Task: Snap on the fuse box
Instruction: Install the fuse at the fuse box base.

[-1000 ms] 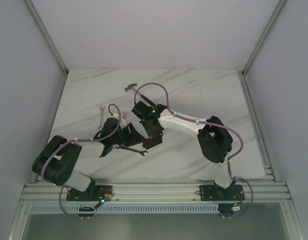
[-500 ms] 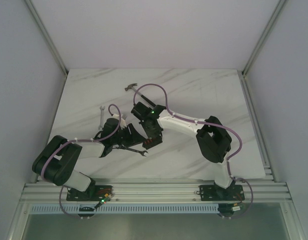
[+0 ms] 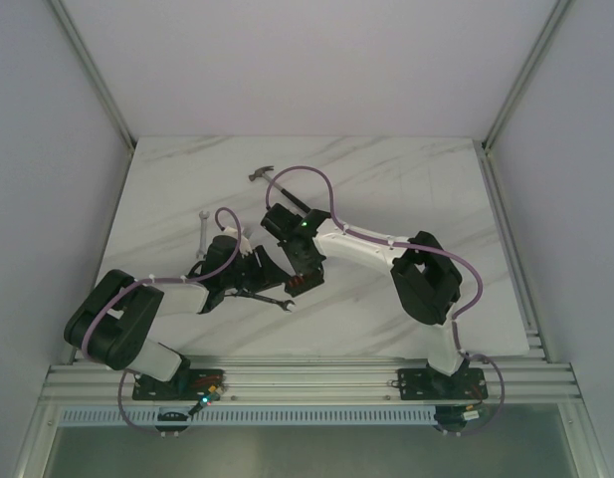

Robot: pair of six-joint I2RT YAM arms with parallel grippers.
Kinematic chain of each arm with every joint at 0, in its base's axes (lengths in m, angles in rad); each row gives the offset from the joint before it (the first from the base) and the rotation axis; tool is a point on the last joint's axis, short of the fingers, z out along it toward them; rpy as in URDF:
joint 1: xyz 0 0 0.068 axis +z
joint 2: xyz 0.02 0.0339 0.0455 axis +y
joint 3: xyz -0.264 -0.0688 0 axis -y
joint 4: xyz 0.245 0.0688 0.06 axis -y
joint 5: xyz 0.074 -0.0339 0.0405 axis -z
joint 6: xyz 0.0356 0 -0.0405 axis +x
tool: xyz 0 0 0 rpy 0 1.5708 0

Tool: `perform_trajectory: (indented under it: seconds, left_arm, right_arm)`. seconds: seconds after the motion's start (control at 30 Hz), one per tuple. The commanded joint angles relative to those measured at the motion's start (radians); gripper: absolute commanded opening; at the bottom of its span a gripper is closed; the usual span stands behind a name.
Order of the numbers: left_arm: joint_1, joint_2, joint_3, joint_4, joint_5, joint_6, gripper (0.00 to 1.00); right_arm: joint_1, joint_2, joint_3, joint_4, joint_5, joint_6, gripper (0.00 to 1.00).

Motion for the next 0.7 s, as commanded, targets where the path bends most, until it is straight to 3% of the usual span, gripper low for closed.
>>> perform_trajectory:
  seconds: [0.0,0.67]
  left_arm:
    - [-0.005,-0.013,-0.01,-0.007,-0.021,0.001,0.54]
    - [-0.018,0.024,0.011,-0.02,-0.021,-0.002,0.51]
  right_arm:
    - [0.006,-0.034,0.012,-0.015,0.037,0.007,0.0]
    - [0.009,0.025,-0.022,0.005,0.007,0.009,0.0]
